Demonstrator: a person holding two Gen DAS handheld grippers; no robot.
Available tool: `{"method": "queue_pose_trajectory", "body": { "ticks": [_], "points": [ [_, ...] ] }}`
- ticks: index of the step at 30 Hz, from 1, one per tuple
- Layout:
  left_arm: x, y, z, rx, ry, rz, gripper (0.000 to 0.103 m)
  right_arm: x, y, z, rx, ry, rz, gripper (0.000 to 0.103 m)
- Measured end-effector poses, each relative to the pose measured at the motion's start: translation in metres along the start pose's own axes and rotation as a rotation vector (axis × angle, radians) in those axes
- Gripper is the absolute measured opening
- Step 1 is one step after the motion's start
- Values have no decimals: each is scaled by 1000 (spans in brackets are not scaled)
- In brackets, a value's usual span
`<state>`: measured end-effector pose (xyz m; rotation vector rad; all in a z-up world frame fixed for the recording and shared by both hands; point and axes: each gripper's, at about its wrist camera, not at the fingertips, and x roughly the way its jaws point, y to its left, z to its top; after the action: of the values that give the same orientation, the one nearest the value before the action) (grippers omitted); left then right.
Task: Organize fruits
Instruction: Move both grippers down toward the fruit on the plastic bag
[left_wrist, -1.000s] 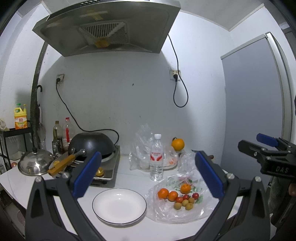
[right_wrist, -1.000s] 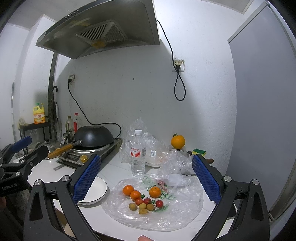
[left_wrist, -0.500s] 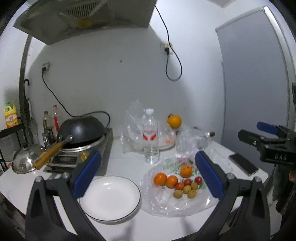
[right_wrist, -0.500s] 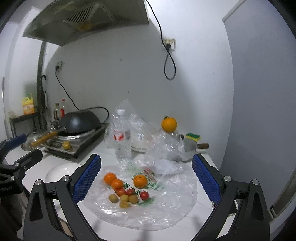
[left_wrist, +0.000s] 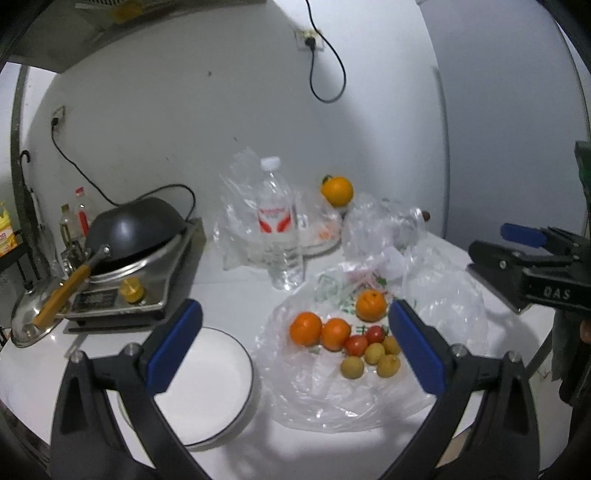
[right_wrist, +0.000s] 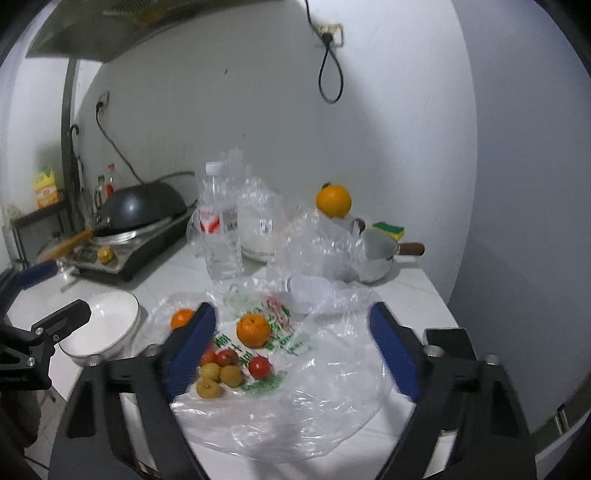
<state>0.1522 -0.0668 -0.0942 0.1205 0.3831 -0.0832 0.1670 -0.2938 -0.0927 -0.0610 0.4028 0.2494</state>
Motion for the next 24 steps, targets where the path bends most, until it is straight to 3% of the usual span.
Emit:
{"method": "queue_pose_trajectory", "body": {
  "ticks": [4,6,10,15,18,24],
  "points": [
    [20,-10,-7,33,47,-6,101,17,-2,-5,-16,36,27,74],
    [30,-14,-11,48,74,-16,92,25,-2,-8,-26,53,46,71],
    [52,-23,-21,73,137,-39,87,43,-3,-14,-33,85,77,67],
    [73,-31,-31,81,208,-109,67,64,-6,-20,-21,130,100,57],
    [82,-35,-37,83,249,-141,59,74,-5,-26,-28,164,120,56],
    [98,-42,-46,111,299,-149,53,92,0,-33,-51,220,159,55]
  ]
}}
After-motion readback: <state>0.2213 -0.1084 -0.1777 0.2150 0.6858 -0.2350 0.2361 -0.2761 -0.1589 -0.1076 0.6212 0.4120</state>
